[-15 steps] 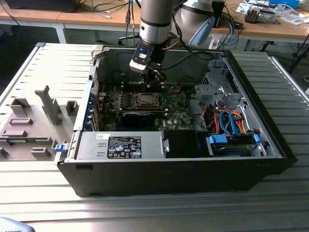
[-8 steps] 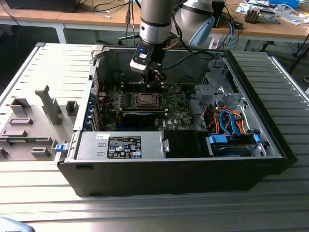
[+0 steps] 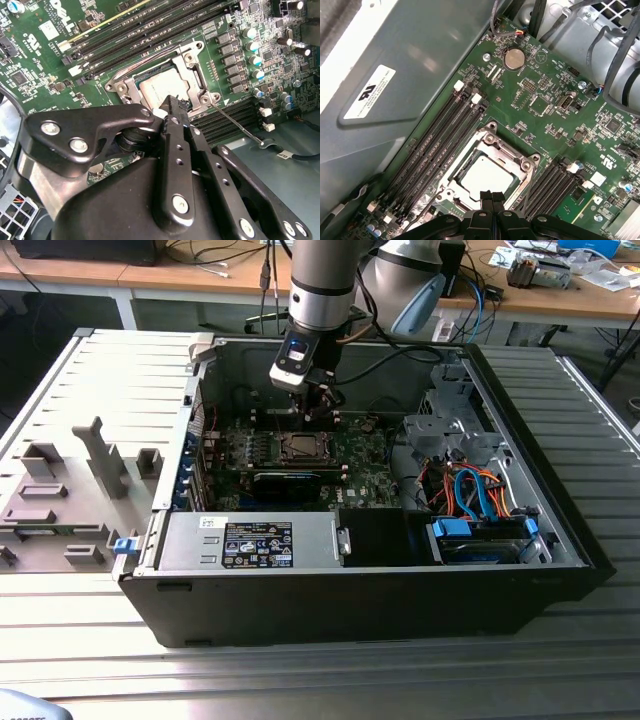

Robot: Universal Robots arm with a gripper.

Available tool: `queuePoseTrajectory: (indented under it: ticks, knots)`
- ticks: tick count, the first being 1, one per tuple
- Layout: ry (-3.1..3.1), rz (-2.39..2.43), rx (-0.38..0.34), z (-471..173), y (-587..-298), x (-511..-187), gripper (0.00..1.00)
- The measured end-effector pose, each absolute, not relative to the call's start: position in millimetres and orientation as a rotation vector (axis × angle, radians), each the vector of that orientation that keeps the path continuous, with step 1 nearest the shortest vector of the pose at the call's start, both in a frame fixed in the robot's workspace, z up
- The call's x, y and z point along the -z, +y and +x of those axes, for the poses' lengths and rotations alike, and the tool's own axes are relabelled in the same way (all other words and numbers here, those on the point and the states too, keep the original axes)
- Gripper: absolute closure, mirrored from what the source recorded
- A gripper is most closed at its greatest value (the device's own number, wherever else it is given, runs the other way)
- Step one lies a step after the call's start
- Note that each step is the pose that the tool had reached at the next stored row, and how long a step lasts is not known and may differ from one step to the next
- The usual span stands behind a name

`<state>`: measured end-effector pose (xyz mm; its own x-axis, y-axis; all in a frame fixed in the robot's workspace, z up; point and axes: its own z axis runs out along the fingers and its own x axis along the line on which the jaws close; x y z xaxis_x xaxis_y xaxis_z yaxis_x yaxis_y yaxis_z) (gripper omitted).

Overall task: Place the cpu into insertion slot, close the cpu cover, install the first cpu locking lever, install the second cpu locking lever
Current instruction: 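Install the first cpu locking lever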

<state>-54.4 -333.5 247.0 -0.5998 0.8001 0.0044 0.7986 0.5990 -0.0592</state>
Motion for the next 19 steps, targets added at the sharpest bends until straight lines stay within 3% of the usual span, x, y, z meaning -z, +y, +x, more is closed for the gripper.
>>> queuePoseTrajectory:
  ticks: [19]
  knots:
    - [-2.8, -1.355, -0.08, -54.4, -333.5, -246.9, 0.89]
